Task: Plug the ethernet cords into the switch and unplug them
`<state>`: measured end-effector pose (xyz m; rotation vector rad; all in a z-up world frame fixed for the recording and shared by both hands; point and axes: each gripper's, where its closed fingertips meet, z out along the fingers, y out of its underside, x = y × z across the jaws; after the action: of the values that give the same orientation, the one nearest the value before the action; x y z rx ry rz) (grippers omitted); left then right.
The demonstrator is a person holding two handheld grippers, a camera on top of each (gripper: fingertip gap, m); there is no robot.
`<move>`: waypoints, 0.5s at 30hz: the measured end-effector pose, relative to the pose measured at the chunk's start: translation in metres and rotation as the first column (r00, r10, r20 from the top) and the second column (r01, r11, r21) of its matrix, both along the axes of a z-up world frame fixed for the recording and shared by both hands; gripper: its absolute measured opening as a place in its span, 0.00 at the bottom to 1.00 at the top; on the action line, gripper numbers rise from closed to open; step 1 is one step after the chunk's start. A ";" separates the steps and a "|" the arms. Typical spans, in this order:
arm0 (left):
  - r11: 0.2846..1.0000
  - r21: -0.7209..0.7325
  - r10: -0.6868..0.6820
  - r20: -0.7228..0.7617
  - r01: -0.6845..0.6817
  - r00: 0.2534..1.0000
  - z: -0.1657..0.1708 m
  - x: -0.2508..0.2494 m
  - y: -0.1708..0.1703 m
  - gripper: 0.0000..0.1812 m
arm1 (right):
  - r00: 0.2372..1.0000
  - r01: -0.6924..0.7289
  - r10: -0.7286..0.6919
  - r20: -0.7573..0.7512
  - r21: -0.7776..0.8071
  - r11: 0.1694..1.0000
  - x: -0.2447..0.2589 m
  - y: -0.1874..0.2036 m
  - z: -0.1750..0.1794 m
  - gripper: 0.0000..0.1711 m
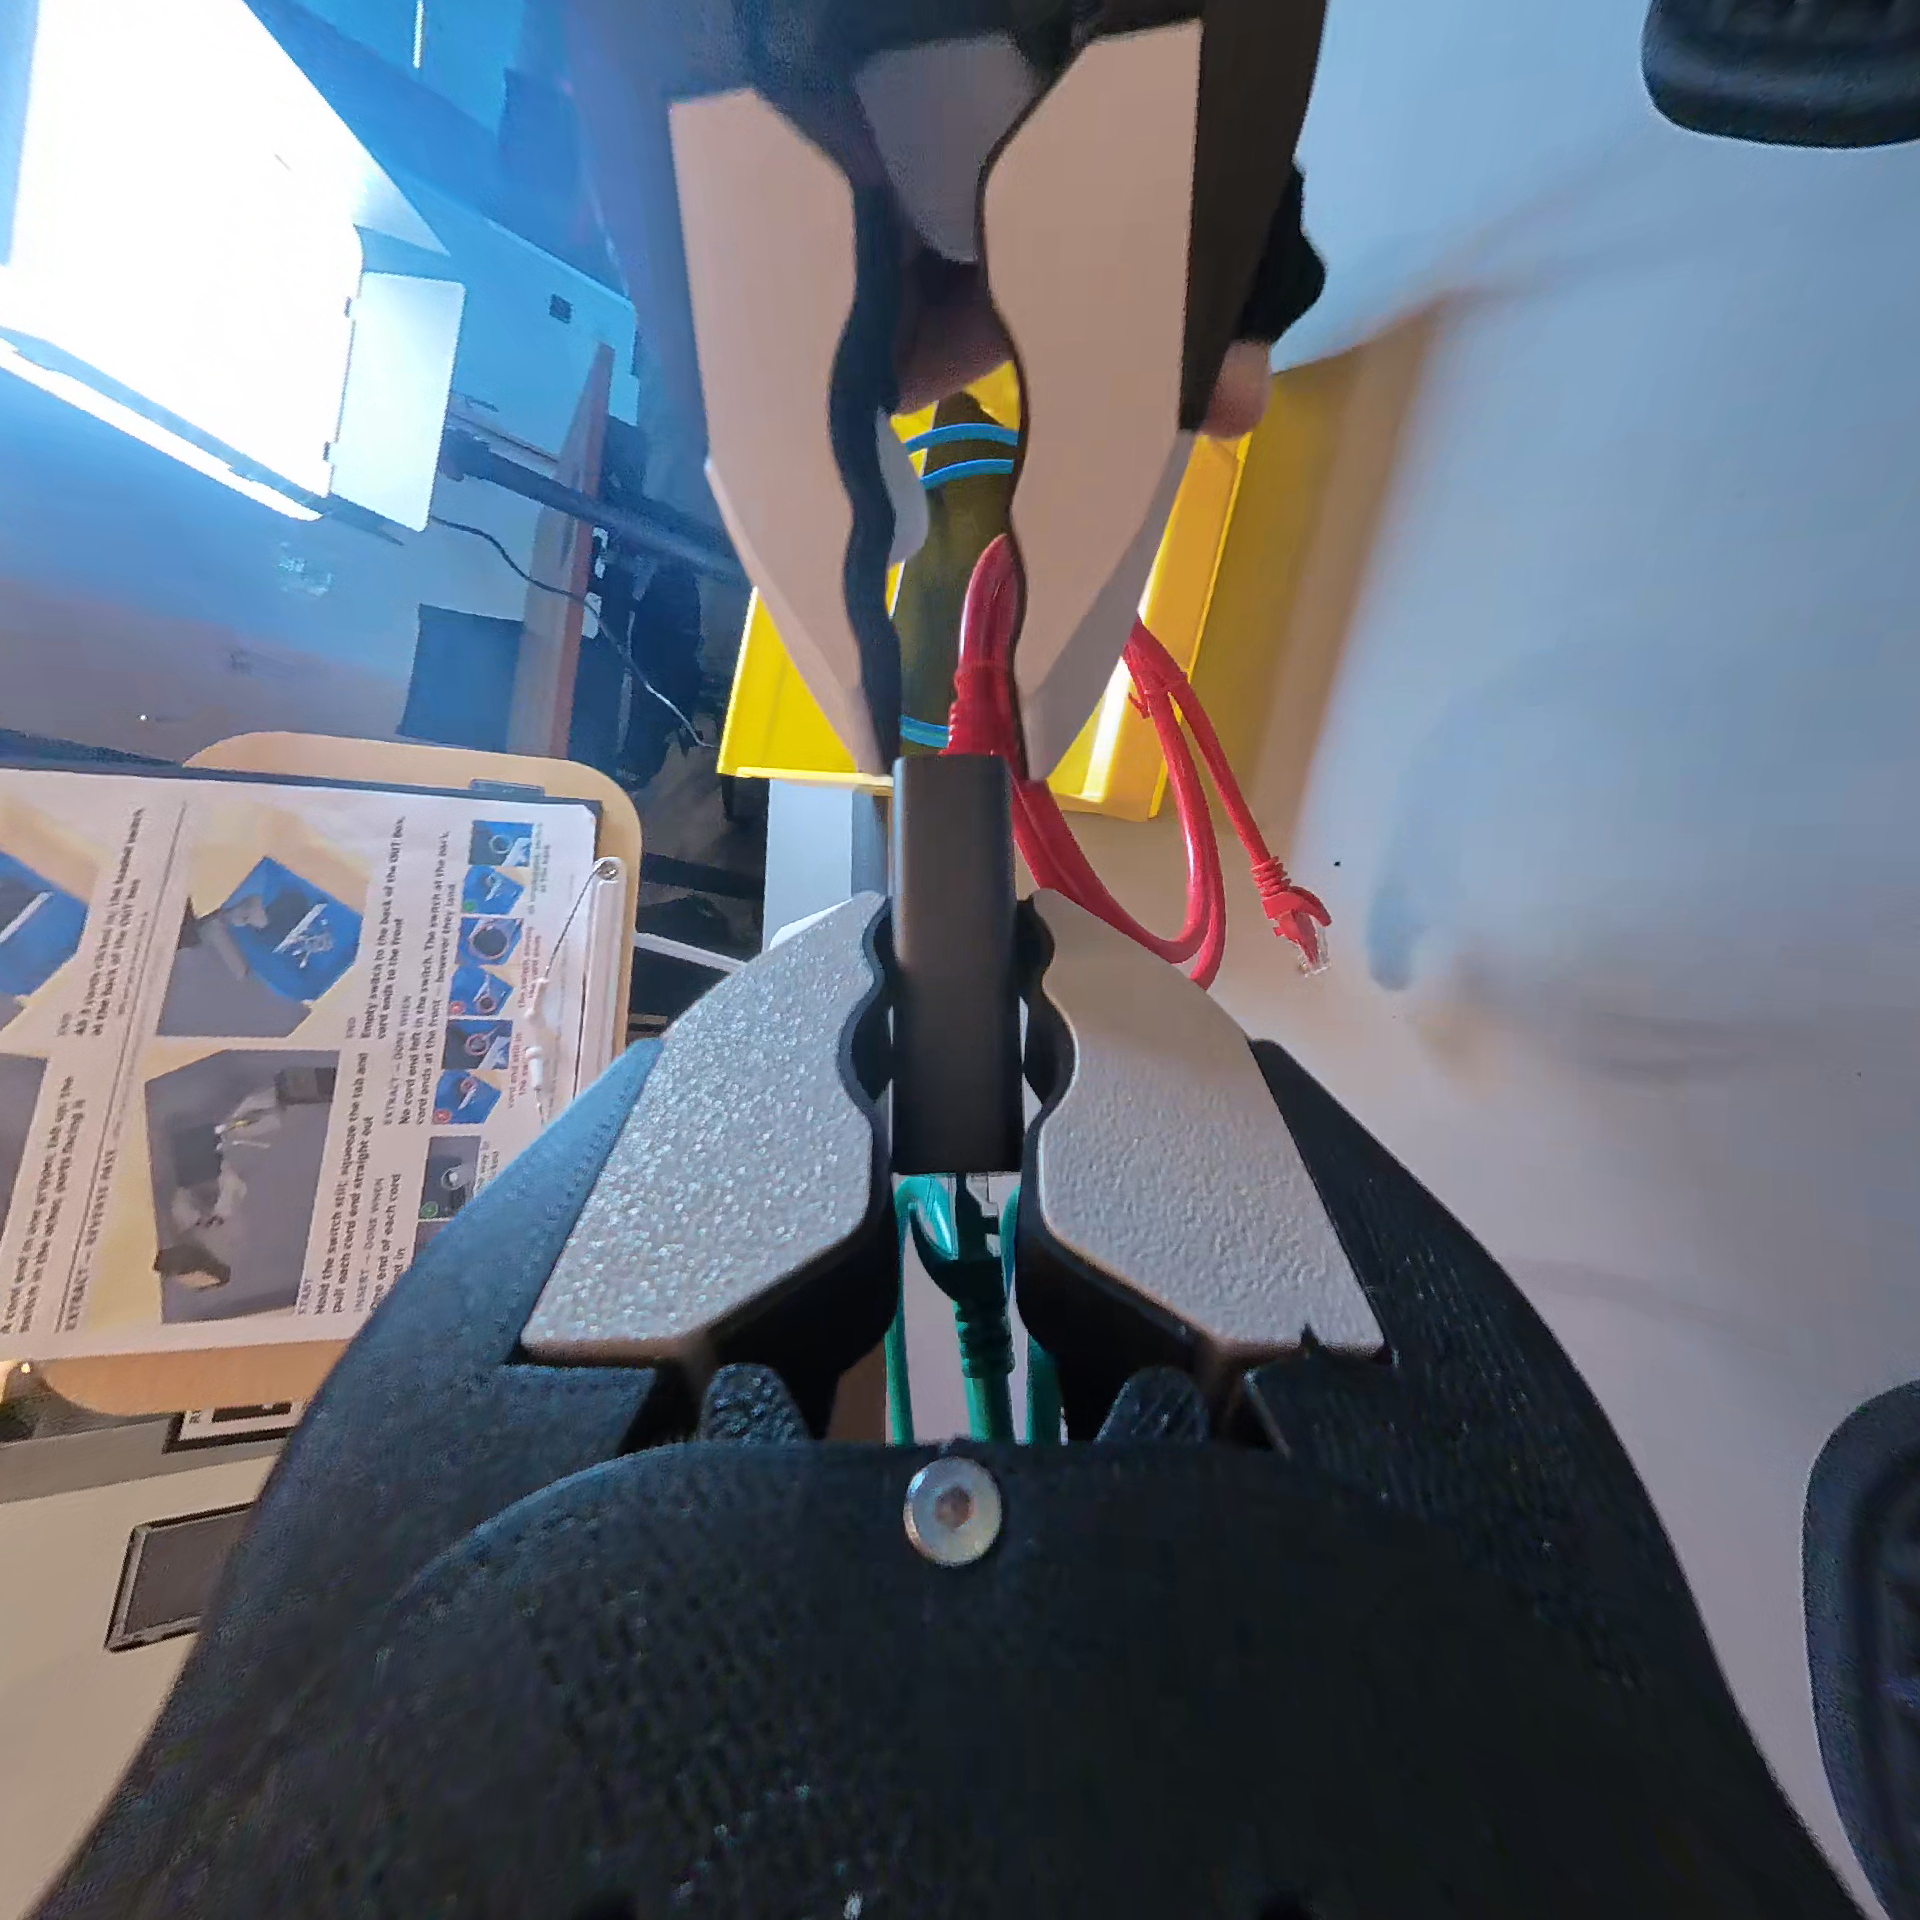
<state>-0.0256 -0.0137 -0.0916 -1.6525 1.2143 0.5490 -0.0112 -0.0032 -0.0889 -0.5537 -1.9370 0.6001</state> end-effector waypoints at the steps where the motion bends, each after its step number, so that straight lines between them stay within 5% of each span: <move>1: 1.000 -0.006 -0.005 -0.005 0.005 1.000 -0.002 0.002 0.000 0.11 | 1.000 0.005 -0.005 -0.002 -0.009 1.000 -0.003 0.001 -0.003 0.14; 15: 0.999 -0.038 -0.036 0.007 0.036 0.999 -0.010 0.007 -0.001 0.11 | 1.000 -0.010 0.010 -0.004 0.034 0.999 -0.009 -0.001 -0.018 0.09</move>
<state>-0.0189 -0.0142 -0.1018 -1.6600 1.2552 0.5008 -0.0205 -0.0043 -0.1067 -0.5211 -1.9434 0.5731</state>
